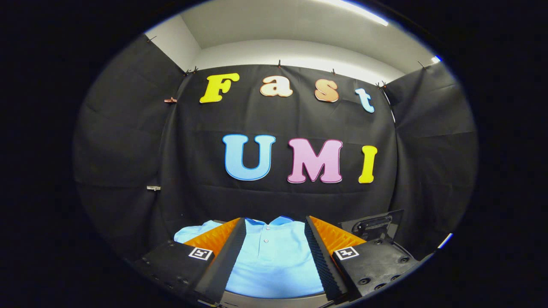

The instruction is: Put the clothes into the washing machine and then close the washing machine lid.

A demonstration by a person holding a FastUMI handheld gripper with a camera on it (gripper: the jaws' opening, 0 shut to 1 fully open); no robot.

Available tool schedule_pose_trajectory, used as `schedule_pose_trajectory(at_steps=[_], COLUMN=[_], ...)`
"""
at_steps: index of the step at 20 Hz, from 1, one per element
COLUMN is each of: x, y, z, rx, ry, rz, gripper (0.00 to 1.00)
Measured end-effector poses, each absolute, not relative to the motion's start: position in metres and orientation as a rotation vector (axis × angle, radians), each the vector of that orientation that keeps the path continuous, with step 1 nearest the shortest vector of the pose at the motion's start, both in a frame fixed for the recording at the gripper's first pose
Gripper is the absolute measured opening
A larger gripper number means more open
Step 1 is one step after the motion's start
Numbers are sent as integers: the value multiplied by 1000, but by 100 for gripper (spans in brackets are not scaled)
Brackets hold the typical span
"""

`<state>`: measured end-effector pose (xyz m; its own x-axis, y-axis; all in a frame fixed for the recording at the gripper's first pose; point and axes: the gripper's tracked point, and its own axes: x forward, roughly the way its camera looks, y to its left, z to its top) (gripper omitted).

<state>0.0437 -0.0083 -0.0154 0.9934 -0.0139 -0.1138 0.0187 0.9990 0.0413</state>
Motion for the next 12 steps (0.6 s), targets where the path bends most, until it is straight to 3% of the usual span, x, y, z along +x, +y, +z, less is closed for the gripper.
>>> schedule_pose_trajectory(at_steps=[12], x=[118], y=[3], z=[-77], rx=[76], ry=[444], rz=[37], gripper=[87])
